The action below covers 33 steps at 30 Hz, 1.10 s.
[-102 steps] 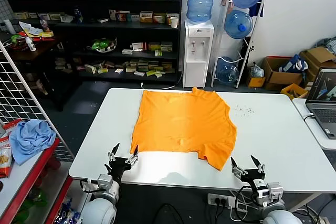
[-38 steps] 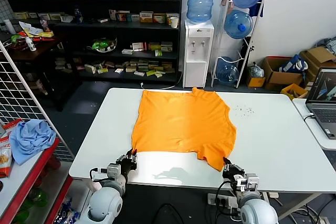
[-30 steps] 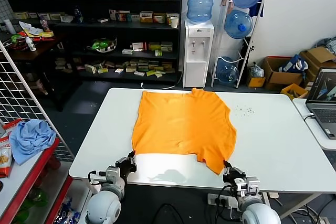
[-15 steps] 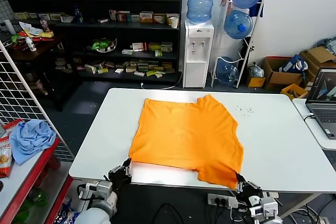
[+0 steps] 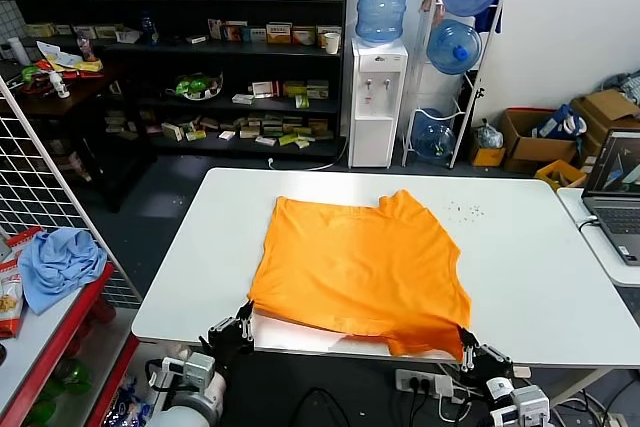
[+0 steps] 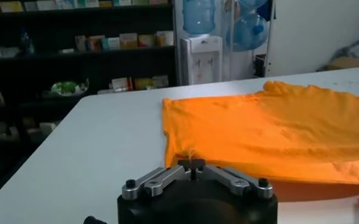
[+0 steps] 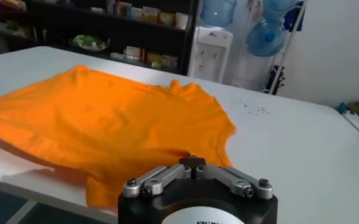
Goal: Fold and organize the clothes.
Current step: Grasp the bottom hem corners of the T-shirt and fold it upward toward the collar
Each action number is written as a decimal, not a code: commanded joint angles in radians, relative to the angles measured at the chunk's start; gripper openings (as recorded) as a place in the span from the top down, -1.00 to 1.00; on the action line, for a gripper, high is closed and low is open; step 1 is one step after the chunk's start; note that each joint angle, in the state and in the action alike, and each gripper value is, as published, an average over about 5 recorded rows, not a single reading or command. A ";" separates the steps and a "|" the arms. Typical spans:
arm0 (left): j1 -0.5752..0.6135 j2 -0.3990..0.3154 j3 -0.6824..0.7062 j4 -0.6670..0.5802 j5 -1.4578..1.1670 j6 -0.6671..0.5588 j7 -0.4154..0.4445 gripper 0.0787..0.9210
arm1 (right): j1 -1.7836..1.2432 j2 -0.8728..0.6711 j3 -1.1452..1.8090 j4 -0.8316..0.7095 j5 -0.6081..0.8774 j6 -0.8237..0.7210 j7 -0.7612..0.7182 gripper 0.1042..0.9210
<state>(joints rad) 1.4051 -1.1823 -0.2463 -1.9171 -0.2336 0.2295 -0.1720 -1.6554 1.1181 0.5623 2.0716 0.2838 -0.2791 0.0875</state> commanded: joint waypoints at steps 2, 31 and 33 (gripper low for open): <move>-0.199 -0.058 0.054 0.166 0.036 -0.011 0.000 0.96 | 0.200 -0.024 -0.015 -0.174 0.047 0.051 0.002 0.95; -0.281 -0.004 0.066 0.251 -0.071 0.018 0.001 0.50 | 0.429 -0.056 -0.180 -0.363 0.086 -0.043 -0.024 0.18; -0.252 -0.001 0.061 0.219 -0.095 0.024 -0.006 0.36 | 0.380 -0.074 -0.160 -0.322 0.077 -0.065 -0.031 0.05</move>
<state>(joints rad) 1.0988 -1.1943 -0.1866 -1.6344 -0.2695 0.2422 -0.1735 -1.2468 1.0580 0.4073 1.7163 0.3599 -0.3140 0.0614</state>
